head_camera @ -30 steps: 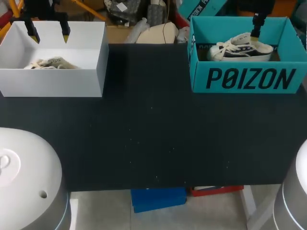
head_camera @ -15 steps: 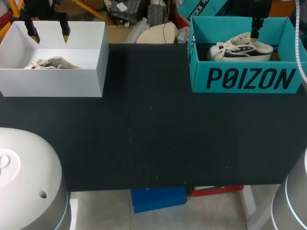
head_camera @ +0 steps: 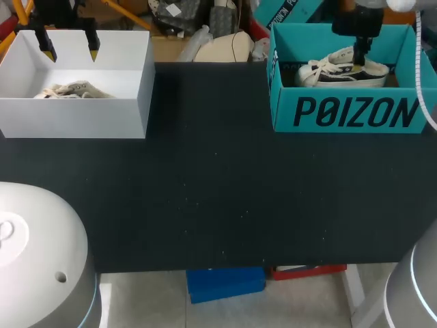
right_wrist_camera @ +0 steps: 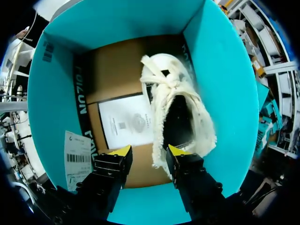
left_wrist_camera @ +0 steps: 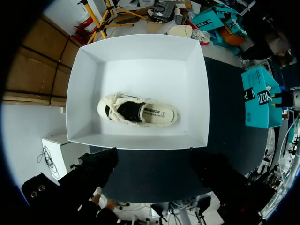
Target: Take the shoe out of the shoebox, open the shoe tongue, remove and reinsert the insole, then place the shoe into the shoebox
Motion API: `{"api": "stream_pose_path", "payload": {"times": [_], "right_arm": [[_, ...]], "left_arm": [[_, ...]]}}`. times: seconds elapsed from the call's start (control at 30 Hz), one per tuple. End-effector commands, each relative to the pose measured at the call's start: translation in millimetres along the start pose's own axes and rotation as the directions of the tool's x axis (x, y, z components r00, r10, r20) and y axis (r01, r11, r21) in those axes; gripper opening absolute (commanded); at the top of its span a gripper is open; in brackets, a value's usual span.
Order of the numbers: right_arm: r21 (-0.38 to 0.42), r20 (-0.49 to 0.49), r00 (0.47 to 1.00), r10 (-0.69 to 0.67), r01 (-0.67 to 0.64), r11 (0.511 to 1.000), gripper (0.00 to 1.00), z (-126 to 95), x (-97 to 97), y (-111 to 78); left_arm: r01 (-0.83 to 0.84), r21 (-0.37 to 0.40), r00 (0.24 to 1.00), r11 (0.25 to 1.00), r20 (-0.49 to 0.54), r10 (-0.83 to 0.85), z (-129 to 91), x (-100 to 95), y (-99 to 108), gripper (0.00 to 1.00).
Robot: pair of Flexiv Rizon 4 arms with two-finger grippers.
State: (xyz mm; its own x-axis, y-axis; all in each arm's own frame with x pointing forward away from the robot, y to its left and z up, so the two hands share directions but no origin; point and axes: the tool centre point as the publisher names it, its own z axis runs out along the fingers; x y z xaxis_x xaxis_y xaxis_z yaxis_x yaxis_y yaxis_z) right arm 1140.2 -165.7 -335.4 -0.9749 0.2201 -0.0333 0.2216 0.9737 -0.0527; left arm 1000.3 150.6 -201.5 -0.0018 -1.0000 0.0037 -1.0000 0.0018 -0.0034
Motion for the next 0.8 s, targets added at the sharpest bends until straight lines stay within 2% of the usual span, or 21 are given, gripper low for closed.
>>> {"api": "stream_pose_path", "payload": {"times": [0.03,0.43,0.8], "right_arm": [[-0.013,0.011,1.0,-0.008,0.008,1.0,0.43,14,0.7,3.4],[-0.009,0.022,0.996,-0.089,0.089,0.996,0.42,46,-5.8,4.3],[0.006,0.009,0.994,-0.107,0.107,0.994,0.41,62,-8.7,2.4]], "left_arm": [[0.001,-0.002,1.0,1.0,0.001,-0.001,-1,0.1,0,1.0],[0.001,-0.002,1.0,1.0,0.001,-0.001,-1,0.1,0,1.0],[0.001,-0.002,1.0,1.0,0.001,-0.001,-1,0.1,0,1.0]]}}
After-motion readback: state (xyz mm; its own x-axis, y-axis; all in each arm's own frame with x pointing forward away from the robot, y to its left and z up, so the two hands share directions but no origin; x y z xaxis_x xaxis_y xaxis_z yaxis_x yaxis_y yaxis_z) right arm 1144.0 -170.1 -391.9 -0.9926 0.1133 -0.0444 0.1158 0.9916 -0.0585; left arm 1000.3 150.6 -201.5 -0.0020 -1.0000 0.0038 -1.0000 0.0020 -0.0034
